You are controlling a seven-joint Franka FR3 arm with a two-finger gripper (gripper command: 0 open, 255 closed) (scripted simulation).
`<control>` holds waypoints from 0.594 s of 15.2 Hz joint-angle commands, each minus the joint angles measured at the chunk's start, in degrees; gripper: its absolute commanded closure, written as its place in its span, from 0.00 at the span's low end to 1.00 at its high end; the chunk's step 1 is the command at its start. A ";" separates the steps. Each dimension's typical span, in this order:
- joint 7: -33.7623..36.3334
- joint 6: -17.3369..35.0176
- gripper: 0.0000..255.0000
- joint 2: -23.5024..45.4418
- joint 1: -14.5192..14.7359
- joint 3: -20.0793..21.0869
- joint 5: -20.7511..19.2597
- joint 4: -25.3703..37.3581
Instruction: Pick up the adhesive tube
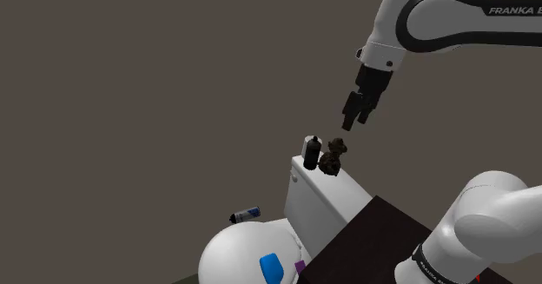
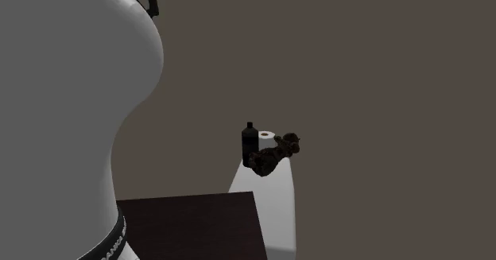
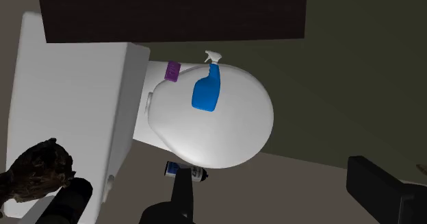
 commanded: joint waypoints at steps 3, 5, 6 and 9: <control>-1.82 5.13 0.00 -0.29 -0.81 -1.54 -0.47 -3.43; -3.71 10.42 0.00 -0.06 -1.64 -3.15 -0.84 -6.53; -4.68 13.13 0.00 0.26 -2.04 -3.99 -0.97 -7.94; -7.78 21.53 0.00 2.10 -3.13 -6.66 -1.13 -11.60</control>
